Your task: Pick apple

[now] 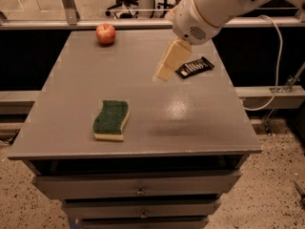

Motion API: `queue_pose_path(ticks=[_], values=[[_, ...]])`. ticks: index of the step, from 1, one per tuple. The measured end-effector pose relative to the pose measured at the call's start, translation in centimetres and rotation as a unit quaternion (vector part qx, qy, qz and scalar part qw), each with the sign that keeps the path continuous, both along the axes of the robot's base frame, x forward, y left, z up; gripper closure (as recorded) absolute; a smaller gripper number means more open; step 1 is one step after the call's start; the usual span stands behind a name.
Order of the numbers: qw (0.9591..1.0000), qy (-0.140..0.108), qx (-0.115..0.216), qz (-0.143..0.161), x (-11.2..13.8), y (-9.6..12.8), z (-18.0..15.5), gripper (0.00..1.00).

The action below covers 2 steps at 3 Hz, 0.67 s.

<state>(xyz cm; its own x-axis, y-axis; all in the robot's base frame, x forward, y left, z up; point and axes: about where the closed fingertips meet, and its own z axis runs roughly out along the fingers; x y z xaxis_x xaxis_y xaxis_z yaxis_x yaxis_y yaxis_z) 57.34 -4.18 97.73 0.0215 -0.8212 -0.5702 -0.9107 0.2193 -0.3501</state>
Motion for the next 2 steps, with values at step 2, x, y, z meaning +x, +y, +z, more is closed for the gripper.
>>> queue_pose_path(ticks=[2], values=[[0.9955,-0.025,0.064,-0.065,7.0,2.0,-2.2,0.00]])
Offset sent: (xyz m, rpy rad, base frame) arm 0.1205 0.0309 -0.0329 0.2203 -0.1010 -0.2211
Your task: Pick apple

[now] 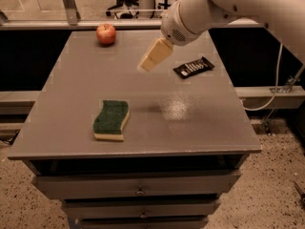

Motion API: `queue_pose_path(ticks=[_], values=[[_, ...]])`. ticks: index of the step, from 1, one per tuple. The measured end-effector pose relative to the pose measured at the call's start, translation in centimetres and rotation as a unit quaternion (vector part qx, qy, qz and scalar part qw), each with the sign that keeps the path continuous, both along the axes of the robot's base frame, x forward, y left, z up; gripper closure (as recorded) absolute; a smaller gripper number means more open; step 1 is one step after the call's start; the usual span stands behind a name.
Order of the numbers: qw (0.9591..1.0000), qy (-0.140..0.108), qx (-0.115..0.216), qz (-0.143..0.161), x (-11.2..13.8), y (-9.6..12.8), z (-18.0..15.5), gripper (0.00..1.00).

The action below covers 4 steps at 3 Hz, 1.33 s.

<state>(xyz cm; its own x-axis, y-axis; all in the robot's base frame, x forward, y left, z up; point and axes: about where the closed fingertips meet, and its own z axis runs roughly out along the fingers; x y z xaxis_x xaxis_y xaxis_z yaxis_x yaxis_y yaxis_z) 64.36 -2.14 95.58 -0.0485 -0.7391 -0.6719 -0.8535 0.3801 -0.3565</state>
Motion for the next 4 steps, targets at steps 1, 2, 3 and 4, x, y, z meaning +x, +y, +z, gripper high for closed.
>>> queue_pose_path(ticks=[1,2,3,4], values=[[0.9986,-0.016,0.036,-0.034,5.2,0.5,-1.3,0.00],[0.9932,-0.038,0.093,-0.059,12.4,2.5,-2.2,0.00],[0.9895,-0.043,0.124,-0.061,16.2,4.6,-2.7,0.00],[0.9875,-0.037,0.144,-0.052,19.6,7.6,-3.9,0.00]])
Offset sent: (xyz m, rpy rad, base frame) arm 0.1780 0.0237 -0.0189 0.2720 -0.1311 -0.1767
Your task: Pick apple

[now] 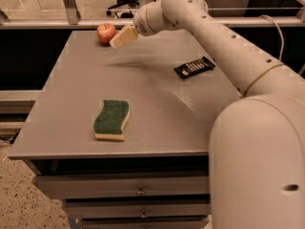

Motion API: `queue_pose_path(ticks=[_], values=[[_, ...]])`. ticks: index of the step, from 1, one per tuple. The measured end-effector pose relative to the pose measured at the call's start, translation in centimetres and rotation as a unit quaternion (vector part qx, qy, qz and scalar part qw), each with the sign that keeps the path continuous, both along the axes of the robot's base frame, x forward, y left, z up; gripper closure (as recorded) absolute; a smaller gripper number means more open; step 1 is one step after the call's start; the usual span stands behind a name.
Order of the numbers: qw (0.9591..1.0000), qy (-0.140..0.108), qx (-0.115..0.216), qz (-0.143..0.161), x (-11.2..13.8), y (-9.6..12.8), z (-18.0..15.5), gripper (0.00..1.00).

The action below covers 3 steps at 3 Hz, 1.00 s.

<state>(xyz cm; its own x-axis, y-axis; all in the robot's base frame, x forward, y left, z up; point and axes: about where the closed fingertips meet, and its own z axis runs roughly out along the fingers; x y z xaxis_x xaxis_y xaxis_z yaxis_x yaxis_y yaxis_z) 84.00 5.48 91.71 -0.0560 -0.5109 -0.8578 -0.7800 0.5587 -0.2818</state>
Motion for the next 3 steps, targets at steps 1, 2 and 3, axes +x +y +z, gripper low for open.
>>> queue_pose_path(ticks=[1,2,3], values=[[0.9998,0.009,0.017,0.007,2.5,2.3,-1.4,0.00],[0.9994,0.018,0.030,0.009,4.4,4.2,-2.7,0.00],[0.9986,0.027,0.042,0.015,5.4,6.3,-3.4,0.00]])
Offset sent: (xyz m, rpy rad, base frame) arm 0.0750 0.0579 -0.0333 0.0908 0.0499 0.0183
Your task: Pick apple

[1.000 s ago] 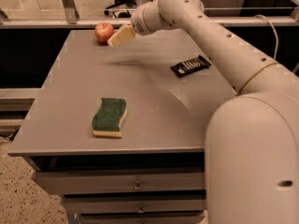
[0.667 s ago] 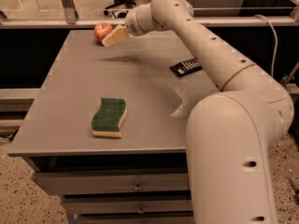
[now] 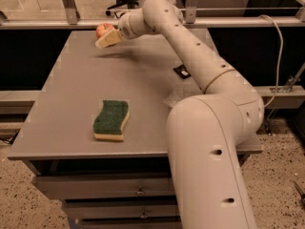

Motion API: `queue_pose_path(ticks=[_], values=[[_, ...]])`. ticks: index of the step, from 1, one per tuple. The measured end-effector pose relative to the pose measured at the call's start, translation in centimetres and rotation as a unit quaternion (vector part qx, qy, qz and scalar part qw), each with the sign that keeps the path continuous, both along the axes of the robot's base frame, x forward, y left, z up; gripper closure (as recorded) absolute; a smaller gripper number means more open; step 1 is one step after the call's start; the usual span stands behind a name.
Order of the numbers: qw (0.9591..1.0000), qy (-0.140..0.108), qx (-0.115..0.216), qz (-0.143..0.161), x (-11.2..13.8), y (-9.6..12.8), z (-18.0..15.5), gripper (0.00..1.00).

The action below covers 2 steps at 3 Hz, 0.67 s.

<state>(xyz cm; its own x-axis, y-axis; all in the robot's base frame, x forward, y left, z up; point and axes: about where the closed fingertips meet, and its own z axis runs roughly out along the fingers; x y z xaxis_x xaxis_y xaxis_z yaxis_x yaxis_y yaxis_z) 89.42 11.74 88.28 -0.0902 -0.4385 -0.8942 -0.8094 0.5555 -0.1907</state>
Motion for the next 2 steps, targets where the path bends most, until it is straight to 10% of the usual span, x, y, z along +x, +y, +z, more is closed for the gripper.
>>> queue_pose_path(ticks=[2], values=[[0.9998,0.012,0.014,-0.002,1.6,3.0,-1.0,0.15]])
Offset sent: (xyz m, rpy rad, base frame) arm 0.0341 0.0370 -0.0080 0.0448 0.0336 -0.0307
